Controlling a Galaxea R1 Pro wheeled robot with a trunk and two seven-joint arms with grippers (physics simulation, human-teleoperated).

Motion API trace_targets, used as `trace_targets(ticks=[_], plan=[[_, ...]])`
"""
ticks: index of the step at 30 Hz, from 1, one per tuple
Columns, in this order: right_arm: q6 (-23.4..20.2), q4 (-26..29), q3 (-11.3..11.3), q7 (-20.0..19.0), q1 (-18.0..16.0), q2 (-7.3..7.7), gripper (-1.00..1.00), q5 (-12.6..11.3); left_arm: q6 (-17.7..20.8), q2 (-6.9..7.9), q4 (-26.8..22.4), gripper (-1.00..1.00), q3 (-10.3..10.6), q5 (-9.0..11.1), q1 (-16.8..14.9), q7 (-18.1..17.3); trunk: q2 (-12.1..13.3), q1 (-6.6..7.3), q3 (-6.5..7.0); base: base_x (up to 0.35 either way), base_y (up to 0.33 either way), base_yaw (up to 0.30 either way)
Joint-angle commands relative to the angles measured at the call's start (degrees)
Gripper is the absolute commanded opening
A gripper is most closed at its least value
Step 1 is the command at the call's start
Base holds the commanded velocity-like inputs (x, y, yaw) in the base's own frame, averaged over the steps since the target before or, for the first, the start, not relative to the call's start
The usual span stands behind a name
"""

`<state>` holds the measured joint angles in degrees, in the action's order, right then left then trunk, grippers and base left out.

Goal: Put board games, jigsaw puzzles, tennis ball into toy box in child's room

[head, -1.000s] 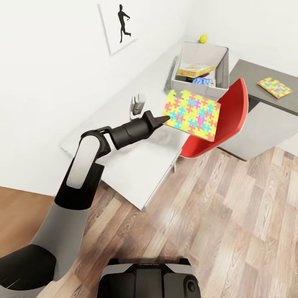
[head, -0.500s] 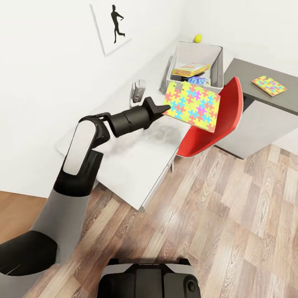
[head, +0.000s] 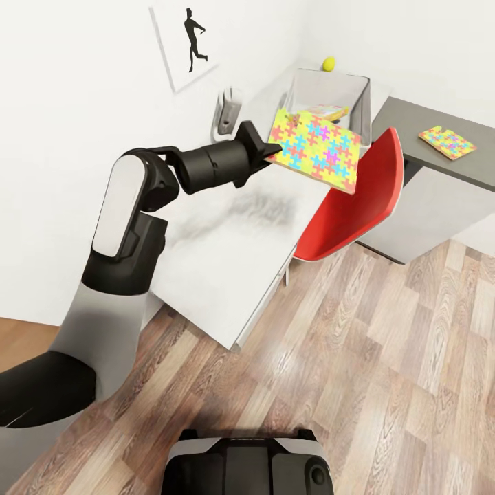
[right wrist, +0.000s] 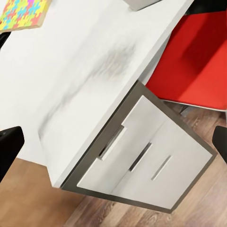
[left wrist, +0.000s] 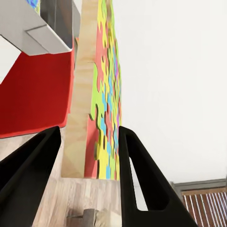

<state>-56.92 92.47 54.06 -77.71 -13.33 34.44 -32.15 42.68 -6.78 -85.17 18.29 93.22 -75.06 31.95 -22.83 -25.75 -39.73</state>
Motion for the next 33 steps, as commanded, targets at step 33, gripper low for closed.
trace_targets(ticks=[33], plan=[[-0.3, 0.0, -0.2, -0.1, 0.0, -0.32, 1.00, -0.1, -5.1, -1.00, 3.0, -1.00, 1.9, 2.8, -1.0, -2.3, -0.1, -0.03, -0.07, 0.232, -0.015, 0.000]])
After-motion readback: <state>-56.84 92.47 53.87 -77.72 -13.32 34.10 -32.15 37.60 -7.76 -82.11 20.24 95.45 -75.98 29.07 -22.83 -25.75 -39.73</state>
